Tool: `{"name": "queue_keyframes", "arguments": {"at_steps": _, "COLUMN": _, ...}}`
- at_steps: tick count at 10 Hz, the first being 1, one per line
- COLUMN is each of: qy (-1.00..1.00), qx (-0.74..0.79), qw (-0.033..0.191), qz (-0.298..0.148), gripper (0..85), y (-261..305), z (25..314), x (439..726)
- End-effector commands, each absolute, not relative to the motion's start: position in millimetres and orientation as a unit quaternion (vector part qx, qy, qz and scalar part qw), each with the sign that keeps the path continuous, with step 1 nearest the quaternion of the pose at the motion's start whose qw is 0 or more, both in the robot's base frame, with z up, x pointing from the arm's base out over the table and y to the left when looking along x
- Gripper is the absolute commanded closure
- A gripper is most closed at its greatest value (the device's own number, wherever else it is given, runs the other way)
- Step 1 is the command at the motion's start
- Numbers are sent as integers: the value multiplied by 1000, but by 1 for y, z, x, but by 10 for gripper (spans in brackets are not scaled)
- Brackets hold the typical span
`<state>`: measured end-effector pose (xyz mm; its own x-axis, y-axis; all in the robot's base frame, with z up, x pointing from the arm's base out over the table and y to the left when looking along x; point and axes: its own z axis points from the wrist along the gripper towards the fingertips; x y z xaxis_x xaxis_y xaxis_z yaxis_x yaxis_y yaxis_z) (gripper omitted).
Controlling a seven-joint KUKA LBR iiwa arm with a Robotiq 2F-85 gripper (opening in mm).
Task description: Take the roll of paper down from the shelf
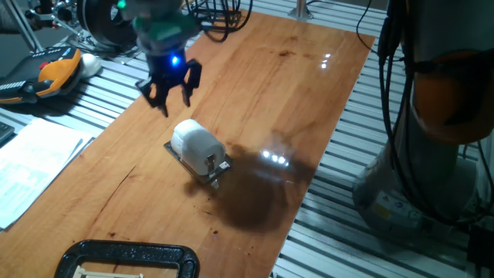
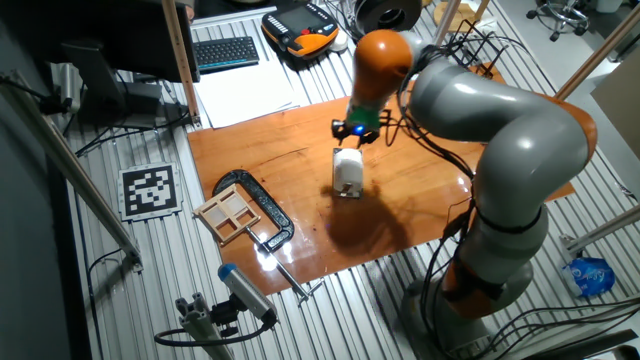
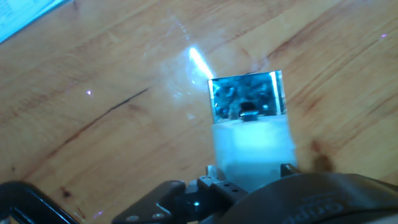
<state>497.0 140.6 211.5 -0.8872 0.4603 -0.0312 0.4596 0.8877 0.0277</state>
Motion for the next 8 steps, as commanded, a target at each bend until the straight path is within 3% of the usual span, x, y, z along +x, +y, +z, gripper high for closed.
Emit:
{"name": "queue_keyframes", "arguments": {"at_steps": 1, "qy": 971, "qx": 238, "qw": 22, "qz": 11, "gripper": 340, "y": 155, "z": 209, "x": 496}}
{"name": "queue_keyframes", "arguments": {"at_steps": 3, "qy": 969, "qx": 245, "qw": 33, "qz": 3, "gripper": 340, "y": 156, "z": 205, "x": 494}}
{"name": "queue_keyframes", "arguments": {"at_steps": 4, "qy": 969, "qx": 246, "qw": 37, "qz": 3, "gripper": 170, "y": 156, "z": 203, "x": 493}}
{"name": "queue_keyframes", "arguments": {"at_steps": 6, "qy": 971, "qx": 234, "qw": 43, "qz": 11, "gripper": 170, "y": 148, "z": 196, "x": 488}}
{"name": "queue_keyframes", "arguments": {"at_steps": 7, "qy": 976, "qx": 214, "qw": 43, "qz": 15, "gripper": 0, "y": 141, "z": 192, "x": 487}}
{"name": "queue_keyframes", "arguments": {"at_steps": 8, "qy": 979, "qx": 200, "qw": 44, "qz": 19, "gripper": 0, "y": 131, "z": 189, "x": 488}}
